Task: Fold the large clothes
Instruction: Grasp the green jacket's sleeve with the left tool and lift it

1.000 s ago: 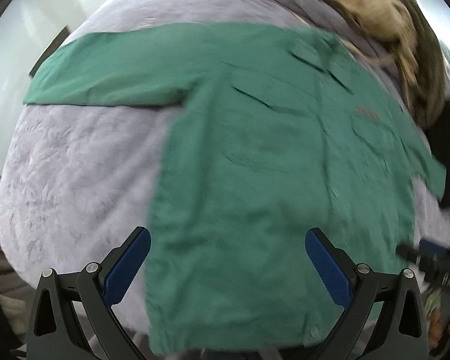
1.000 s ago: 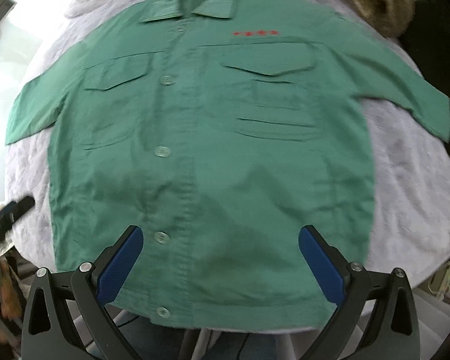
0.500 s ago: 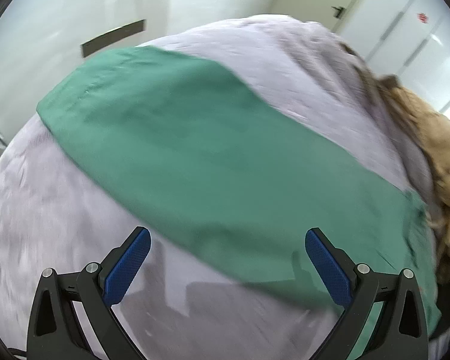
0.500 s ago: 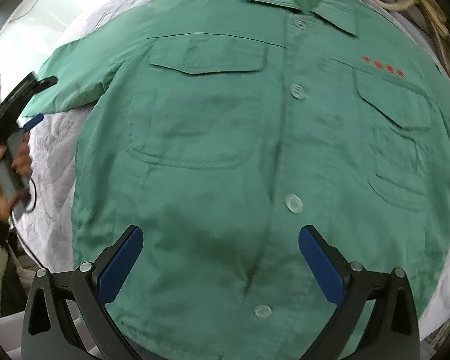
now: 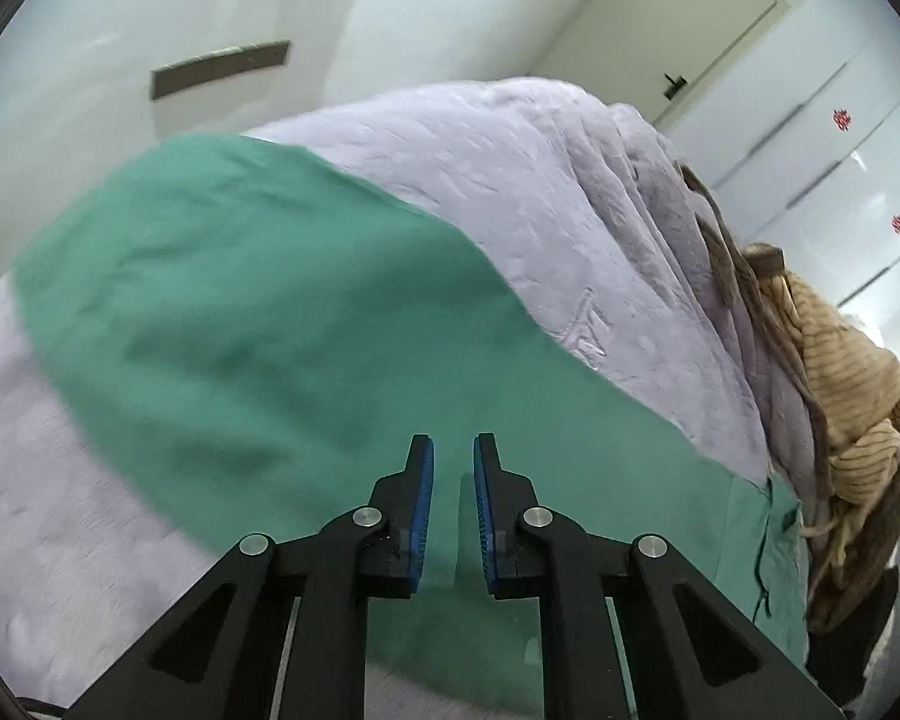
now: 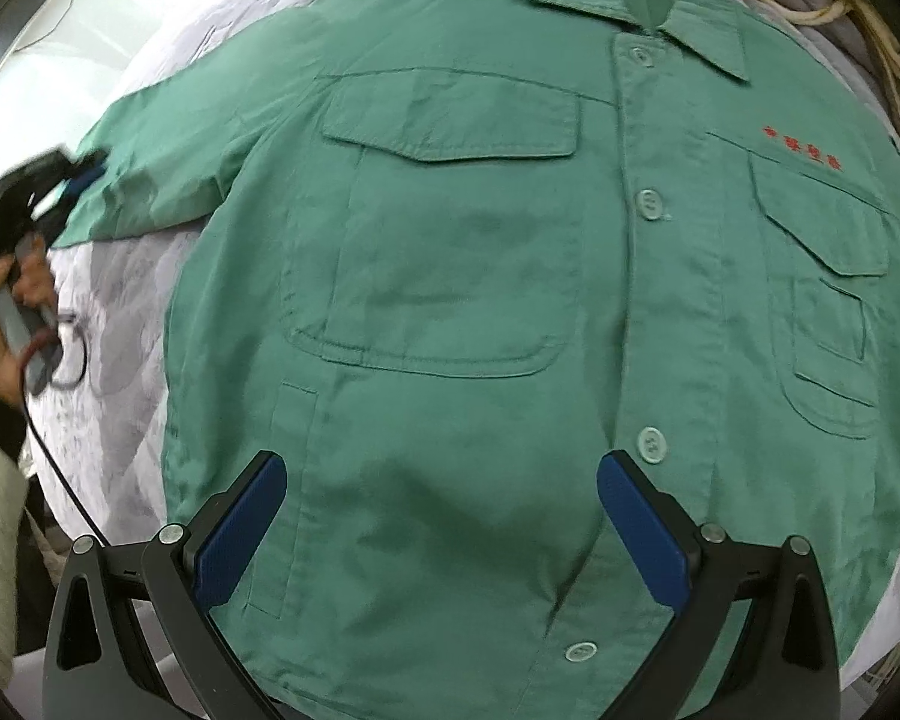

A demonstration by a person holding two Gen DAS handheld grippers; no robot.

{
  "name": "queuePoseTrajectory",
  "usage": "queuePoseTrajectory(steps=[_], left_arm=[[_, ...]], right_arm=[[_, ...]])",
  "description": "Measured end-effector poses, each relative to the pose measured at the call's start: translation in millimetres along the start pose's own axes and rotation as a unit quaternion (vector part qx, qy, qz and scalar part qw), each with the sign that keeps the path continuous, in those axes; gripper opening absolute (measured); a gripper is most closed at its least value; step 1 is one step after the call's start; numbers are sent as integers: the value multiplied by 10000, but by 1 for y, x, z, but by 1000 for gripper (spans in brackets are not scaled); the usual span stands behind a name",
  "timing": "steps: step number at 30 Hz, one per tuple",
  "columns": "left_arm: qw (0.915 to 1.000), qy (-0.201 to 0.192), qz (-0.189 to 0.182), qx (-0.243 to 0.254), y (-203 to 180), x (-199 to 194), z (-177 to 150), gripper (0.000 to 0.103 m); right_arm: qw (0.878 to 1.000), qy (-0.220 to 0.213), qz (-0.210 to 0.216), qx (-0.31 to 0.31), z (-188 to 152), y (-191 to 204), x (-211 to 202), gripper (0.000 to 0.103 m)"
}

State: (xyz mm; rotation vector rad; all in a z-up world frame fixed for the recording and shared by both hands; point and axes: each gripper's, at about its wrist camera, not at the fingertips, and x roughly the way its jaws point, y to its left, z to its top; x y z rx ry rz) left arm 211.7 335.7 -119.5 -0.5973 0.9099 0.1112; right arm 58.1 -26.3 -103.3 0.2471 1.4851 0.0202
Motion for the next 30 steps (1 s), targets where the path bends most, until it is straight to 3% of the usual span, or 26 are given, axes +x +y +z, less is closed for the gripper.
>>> queuePoseTrajectory(steps=[1,2,4,6,10,12,16,21,22,24,25,26,30], left_arm=[[9997,-100,221,13,0,-4,-2,23],[9992,-159,367,31,4,-11,-5,58],[9979,-455,443,-109,15,-28,-7,103],[9967,-684,436,-72,21,-36,-4,103],[9990,-251,354,-132,31,-11,3,103],[9980,-32,596,-185,36,1,1,103],[9980,-169,491,-351,47,-9,-7,103],[9975,-81,462,-537,51,9,7,103],[9972,-126,444,-593,51,11,11,102],[9966,-255,416,-656,46,14,17,74],[9970,-228,419,-612,43,15,20,35],[9979,-131,238,-582,42,17,21,6],[9984,-205,-489,-209,21,2,17,6]], right_arm=[[10000,4,11,53,-4,-6,-4,103],[9999,11,5,104,-5,-9,-5,103],[9998,43,-25,167,-5,-15,-4,103],[9997,107,-38,214,-6,-18,-2,103],[9996,197,-50,208,-2,-12,5,103],[9997,178,-30,191,-1,-8,3,103],[9997,201,-28,155,-3,-4,1,103],[9995,252,-41,184,1,0,5,103],[9995,247,-36,171,1,1,5,103],[9997,224,-44,128,-2,3,5,103],[9997,217,-34,119,-2,4,5,103],[9997,212,1,126,-2,6,5,103],[9993,128,253,232,-3,4,4,103]])
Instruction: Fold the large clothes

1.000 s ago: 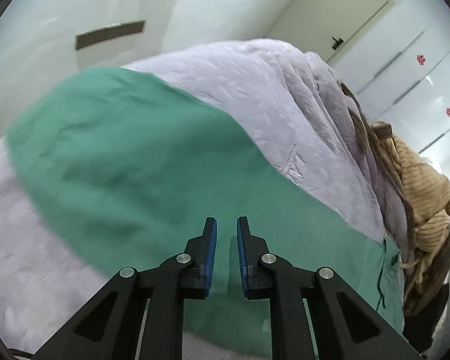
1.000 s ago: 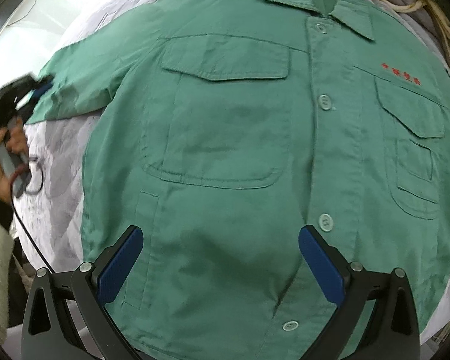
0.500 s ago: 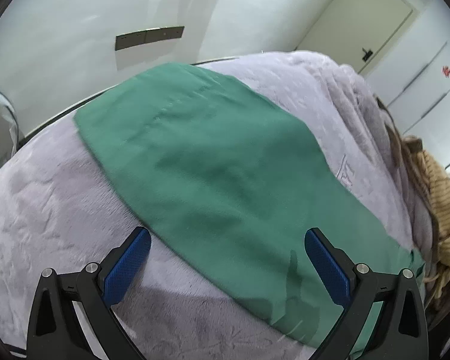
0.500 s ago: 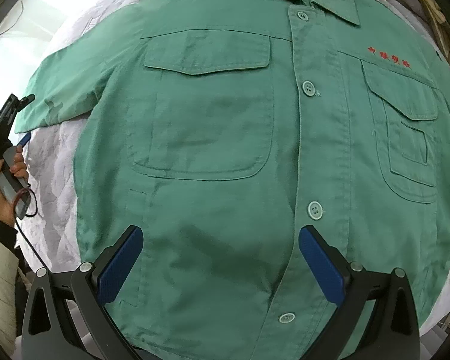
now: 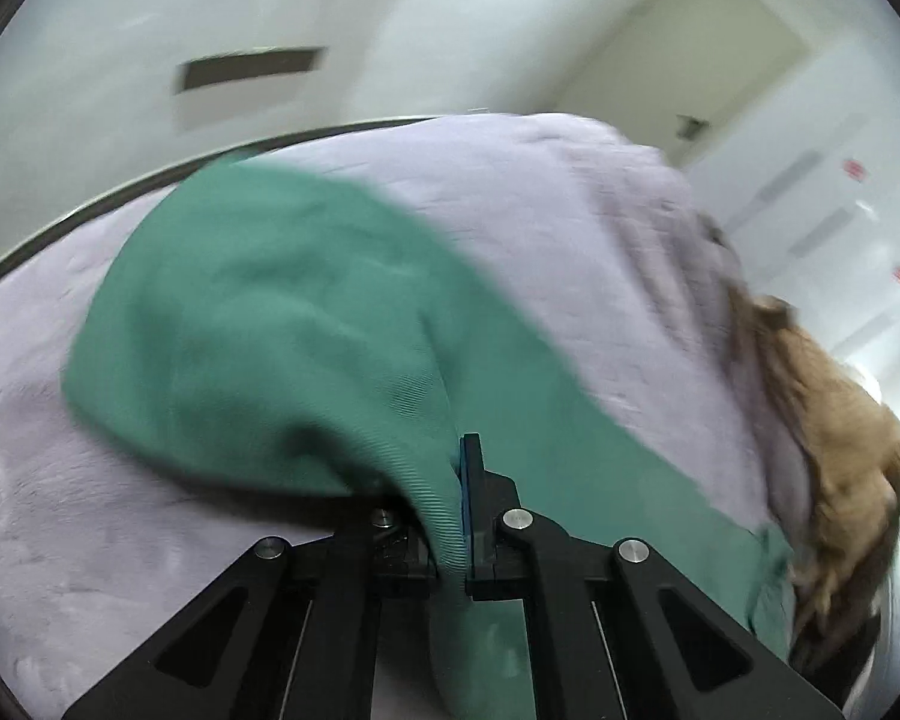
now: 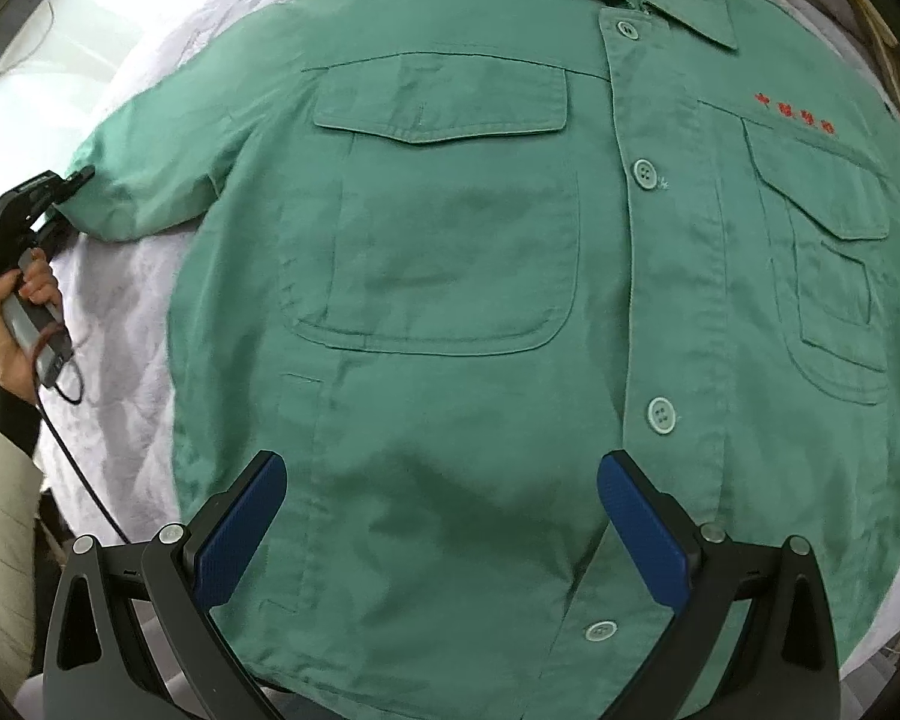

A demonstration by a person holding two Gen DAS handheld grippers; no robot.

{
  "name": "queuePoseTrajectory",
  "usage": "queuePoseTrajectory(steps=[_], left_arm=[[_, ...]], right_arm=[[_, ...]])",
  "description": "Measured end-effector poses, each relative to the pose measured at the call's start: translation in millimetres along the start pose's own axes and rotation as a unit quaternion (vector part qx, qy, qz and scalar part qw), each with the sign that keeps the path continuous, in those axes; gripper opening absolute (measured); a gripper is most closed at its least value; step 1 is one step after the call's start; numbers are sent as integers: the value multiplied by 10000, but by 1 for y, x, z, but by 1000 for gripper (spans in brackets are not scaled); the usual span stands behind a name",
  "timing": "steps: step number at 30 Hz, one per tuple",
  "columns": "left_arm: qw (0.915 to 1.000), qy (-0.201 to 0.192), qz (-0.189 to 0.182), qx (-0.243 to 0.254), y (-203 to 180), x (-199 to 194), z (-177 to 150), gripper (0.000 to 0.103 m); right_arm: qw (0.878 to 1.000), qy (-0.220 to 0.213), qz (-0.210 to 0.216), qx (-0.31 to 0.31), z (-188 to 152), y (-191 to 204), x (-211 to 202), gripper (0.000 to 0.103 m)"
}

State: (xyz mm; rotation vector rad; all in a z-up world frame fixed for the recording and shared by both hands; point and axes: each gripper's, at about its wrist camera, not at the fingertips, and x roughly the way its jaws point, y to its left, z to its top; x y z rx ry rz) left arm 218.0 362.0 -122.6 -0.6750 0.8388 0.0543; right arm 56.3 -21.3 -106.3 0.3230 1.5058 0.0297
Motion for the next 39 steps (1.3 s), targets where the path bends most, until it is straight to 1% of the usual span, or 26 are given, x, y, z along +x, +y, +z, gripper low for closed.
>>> queuePoseTrajectory(steps=[2,4,5,7,9,10,12,15,16,18,21,22,23,24,25,26,28,29,31,33,34,35,36,37,39], left_arm=[[9978,-6,-580,320,-26,-10,-3,6],[9907,48,-1152,728,-63,-18,-9,6],[9867,77,-1351,900,-80,-20,-13,6],[9756,178,-1773,1282,-124,-22,-24,6],[9618,341,-2129,1685,-173,-23,-43,6],[9557,421,-2239,1863,-196,-22,-54,6],[9406,589,-2375,2353,-245,-17,-88,6],[9192,1039,-2365,2972,-306,8,-152,6],[9130,1184,-2260,3183,-324,19,-175,6],[9032,1424,-1999,3521,-345,38,-215,6],[8883,1619,-1335,4086,-360,64,-271,7],[8847,1626,-1128,4220,-361,68,-283,23],[8810,1709,-1046,4286,-359,69,-293,61],[8807,1758,-1038,4274,-354,66,-299,83],[8828,1688,-1029,4262,-351,62,-300,103],[8836,1564,-1027,4292,-349,54,-302,103],[8756,1578,-980,4458,-343,43,-301,103],[8747,1535,-911,4506,-337,35,-298,103],[8785,1353,-782,4515,-317,13,-281,103],[8871,1086,-373,4471,-294,-2,-264,103],[8924,1013,-159,4394,-281,-7,-255,103],[8979,958,94,4296,-266,-11,-246,103],[9012,909,396,4218,-249,-13,-239,103],[9020,880,627,4181,-237,-13,-234,103],[9006,999,1164,4066,-210,-5,-225,103]], right_arm=[[9999,-80,112,72,-1,-4,-4,103],[9994,-208,213,154,-2,-12,-11,103],[9992,-269,236,190,-3,-16,-15,103],[9981,-438,277,326,-4,-30,-23,103],[9966,-560,347,495,-5,-45,-30,103],[9955,-624,374,607,-5,-53,-34,103],[9919,-775,437,911,-6,-76,-40,103],[9855,-951,500,1311,-9,-107,-46,103],[9839,-983,481,1412,-11,-118,-46,103],[9815,-990,404,1585,-14,-141,-44,103],[9793,-945,332,1762,-17,-170,-41,103],[9788,-925,319,1798,-17,-174,-39,103],[9785,-911,308,1825,-18,-181,-39,103],[9783,-906,293,1838,-17,-187,-38,103],[9784,-922,266,1830,-15,-190,-39,103],[9786,-950,250,1809,-12,-191,-42,103],[9793,-1042,218,1723,-5,-197,-46,103],[9803,-1102,186,1629,0,-195,-49,103],[9841,-1256,87,1252,11,-182,-55,103],[9877,-1411,-73,666,30,-154,-58,103],[9882,-1481,-183,358,39,-138,-58,103],[9871,-1573,-304,-10,48,-120,-56,103],[9843,-1667,-426,-396,58,-100,-53,103],[9793,-1743,-606,-836,68,-79,-46,103],[9684,-1827,-962,-1402,80,-49,-32,103]])
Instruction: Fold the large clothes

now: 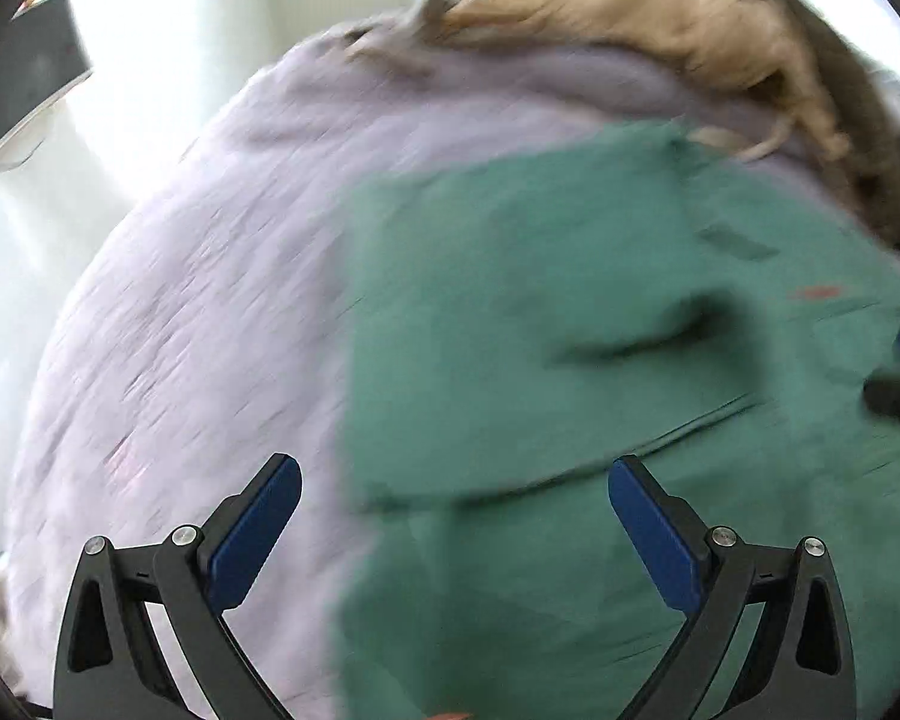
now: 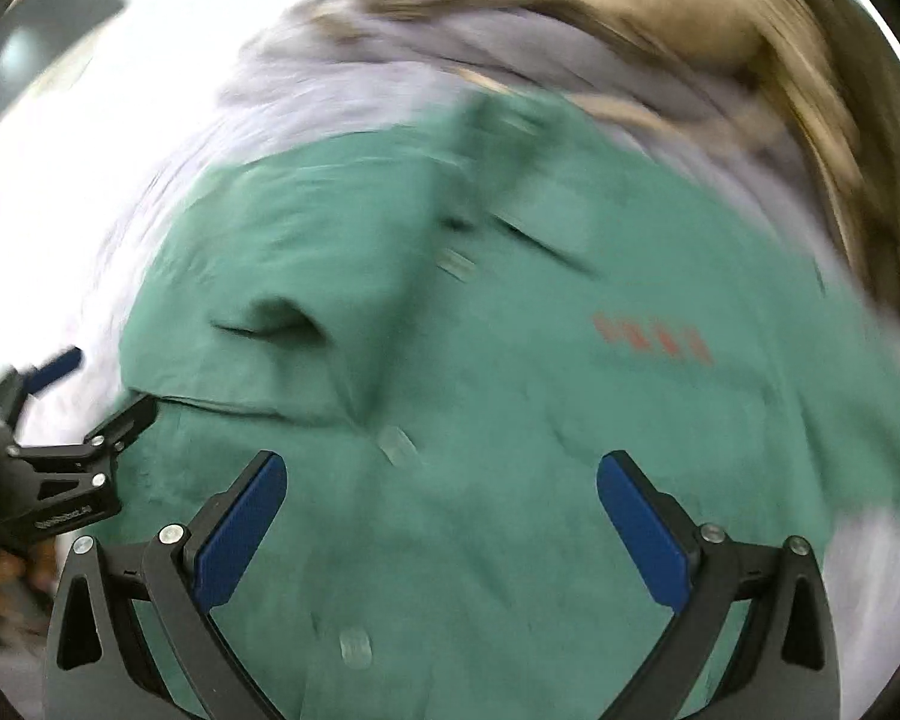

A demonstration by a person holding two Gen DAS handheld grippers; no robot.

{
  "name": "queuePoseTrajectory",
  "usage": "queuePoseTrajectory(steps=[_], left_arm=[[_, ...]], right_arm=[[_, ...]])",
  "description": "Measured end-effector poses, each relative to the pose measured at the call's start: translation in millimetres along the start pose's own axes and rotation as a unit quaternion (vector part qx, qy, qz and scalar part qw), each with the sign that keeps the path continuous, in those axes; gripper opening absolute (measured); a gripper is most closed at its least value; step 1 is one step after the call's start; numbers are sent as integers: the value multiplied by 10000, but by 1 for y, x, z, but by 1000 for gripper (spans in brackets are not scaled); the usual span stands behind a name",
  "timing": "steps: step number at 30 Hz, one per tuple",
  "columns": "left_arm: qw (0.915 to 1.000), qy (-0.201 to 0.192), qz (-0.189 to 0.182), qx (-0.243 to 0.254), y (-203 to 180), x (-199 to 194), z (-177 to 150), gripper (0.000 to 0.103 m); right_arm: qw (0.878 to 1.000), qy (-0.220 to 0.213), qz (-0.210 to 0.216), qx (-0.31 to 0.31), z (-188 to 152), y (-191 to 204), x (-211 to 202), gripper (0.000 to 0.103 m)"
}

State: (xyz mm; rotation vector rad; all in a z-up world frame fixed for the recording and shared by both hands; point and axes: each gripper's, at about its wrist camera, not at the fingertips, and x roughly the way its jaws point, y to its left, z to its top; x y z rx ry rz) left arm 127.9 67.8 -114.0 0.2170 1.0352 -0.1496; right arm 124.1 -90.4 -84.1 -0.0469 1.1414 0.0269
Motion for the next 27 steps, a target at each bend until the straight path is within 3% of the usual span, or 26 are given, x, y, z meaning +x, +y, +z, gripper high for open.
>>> queuePoseTrajectory(steps=[3,5,7,9,11,13,15,18,20,24,27], left_arm=[[9993,105,259,-241,20,15,-5,103],[9981,34,534,-290,26,26,-5,103],[9970,52,631,-436,30,37,-5,103],[9951,138,556,-808,41,47,-6,103],[9919,166,424,-1190,53,51,-8,103],[9906,152,366,-1305,57,52,-9,103],[9900,149,298,-1368,59,56,-9,103],[9878,183,292,-1516,66,59,-10,103],[9866,240,183,-1601,69,62,-9,103],[9881,188,236,-1509,69,61,-7,103],[9845,227,19,-1739,78,59,-6,103]], right_arm=[[9971,-62,-431,-618,23,33,31,103],[9904,-7,-991,-965,36,49,60,103],[9871,-73,-1241,-1013,41,50,70,102],[9893,-370,-1274,-600,49,37,60,88],[9921,-631,-1025,359,52,2,42,86],[9825,-781,-529,1607,44,-48,25,86],[9520,-715,-80,2976,22,-103,21,87],[8887,-416,716,4509,-25,-159,34,87],[8566,-248,1220,5008,-50,-176,46,87],[8227,-486,1677,5409,-77,-186,38,88],[7715,-540,2124,5973,-98,-200,38,88]])
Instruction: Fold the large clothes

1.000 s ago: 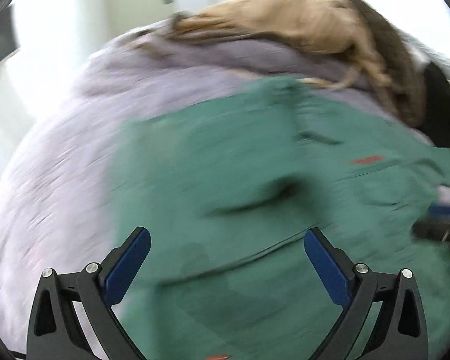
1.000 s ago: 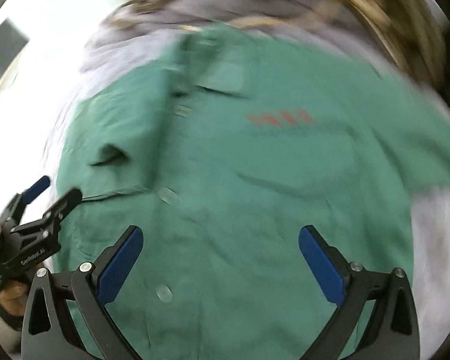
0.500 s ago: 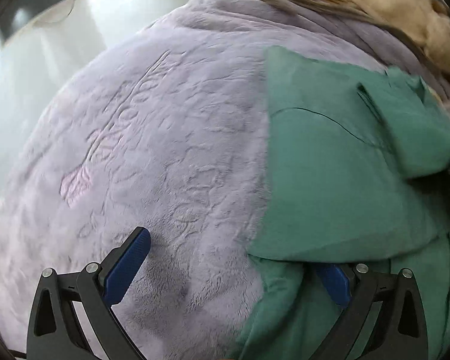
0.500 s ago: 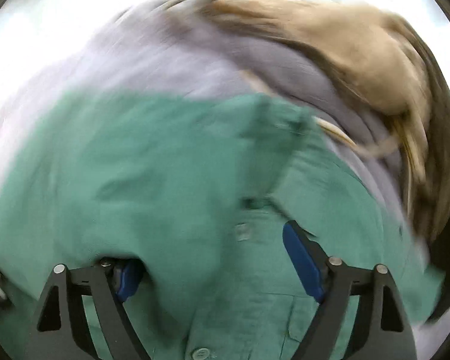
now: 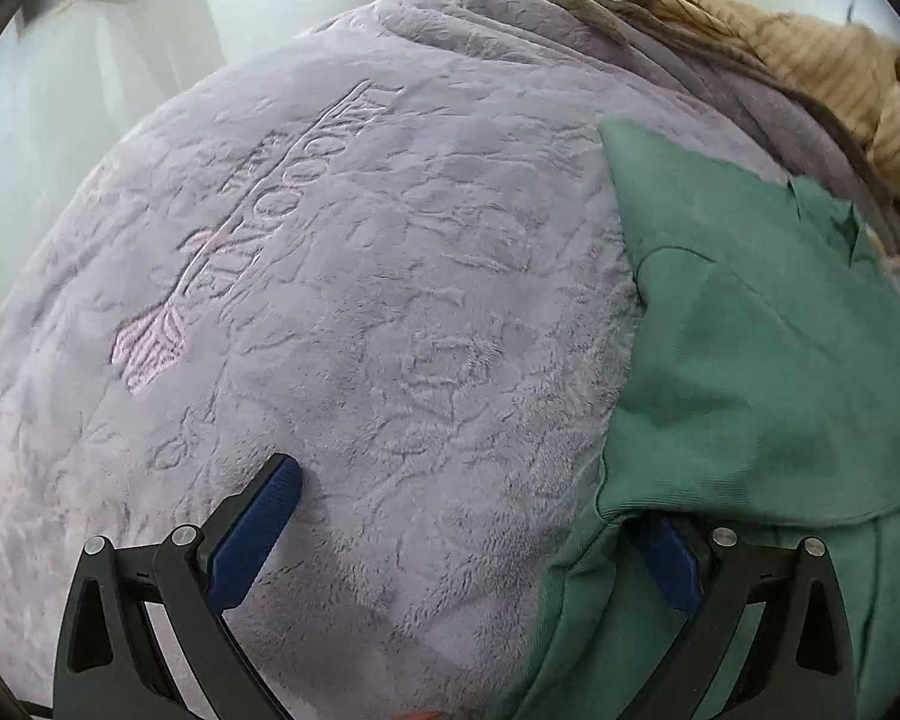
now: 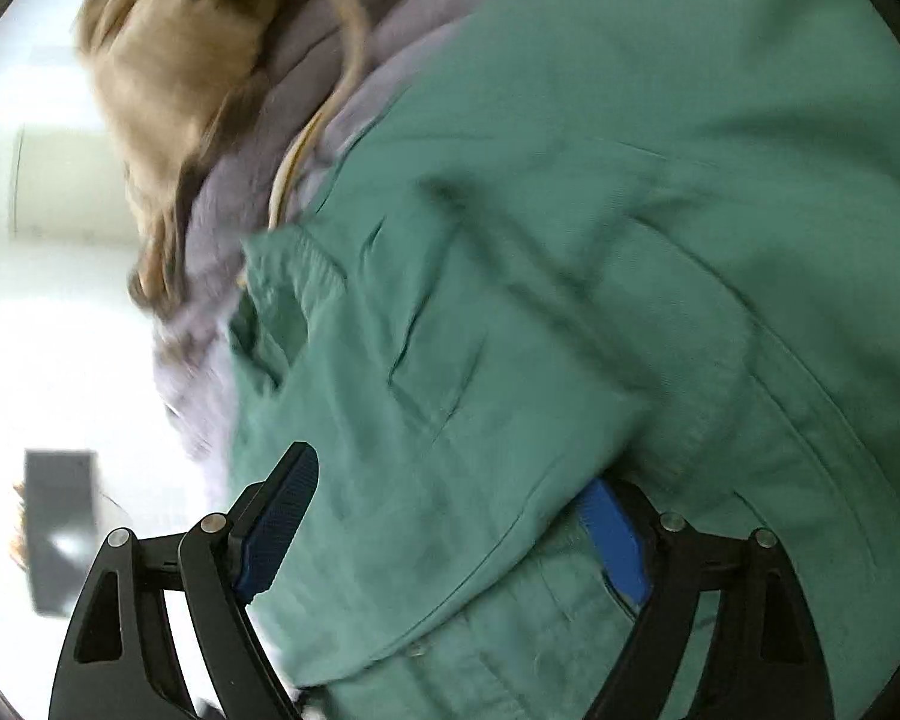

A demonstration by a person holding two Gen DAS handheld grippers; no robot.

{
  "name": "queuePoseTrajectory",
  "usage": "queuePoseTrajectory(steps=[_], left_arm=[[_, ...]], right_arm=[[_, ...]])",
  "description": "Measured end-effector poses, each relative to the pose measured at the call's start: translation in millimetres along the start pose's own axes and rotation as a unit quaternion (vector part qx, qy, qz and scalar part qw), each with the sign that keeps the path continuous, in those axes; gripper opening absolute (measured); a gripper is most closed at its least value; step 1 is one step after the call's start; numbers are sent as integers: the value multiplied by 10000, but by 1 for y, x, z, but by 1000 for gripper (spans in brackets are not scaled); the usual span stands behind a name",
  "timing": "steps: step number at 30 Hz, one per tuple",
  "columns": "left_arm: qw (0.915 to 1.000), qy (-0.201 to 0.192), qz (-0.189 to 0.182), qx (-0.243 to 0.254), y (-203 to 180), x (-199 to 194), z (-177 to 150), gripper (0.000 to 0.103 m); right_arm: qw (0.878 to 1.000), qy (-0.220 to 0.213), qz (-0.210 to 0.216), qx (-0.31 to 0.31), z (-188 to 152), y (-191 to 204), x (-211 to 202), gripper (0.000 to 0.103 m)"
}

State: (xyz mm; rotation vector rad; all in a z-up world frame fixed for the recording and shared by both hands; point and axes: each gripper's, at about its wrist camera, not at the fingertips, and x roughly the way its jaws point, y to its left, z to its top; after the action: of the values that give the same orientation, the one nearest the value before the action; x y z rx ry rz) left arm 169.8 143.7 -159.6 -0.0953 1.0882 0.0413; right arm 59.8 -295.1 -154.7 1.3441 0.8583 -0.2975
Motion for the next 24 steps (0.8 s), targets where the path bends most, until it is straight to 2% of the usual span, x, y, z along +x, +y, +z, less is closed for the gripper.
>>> queuePoseTrajectory(steps=[2,4,6,8,11,13,15,18,22,24], left_arm=[[9998,137,-112,-54,4,-3,-1,103],[9987,406,-295,95,8,-12,-3,103],[9956,586,-600,419,16,-29,-6,103],[9934,657,-712,616,26,-47,-6,103],[9936,541,-831,542,38,-62,17,103],[9913,566,-1085,481,35,-51,46,103],[9861,604,-1475,475,23,-30,79,103],[9780,762,-1836,637,-10,12,120,103],[9691,1145,-2054,744,-47,51,146,102],[9640,1403,-2123,777,-60,65,150,88]], right_arm=[[9997,154,124,137,1,-4,-4,88],[9990,331,270,-87,-10,1,-11,90],[9962,620,457,-419,-35,14,-14,94],[9904,1029,696,-603,-63,22,-8,96],[9771,1674,1080,-748,-113,39,19,98],[9654,2011,1318,-1013,-152,58,46,98],[9603,2138,1338,-1192,-178,70,66,100],[9531,2382,1317,-1325,-211,86,100,100],[9573,2165,1103,-1565,-234,102,119,101],[9621,2022,1008,-1528,-240,106,124,100]])
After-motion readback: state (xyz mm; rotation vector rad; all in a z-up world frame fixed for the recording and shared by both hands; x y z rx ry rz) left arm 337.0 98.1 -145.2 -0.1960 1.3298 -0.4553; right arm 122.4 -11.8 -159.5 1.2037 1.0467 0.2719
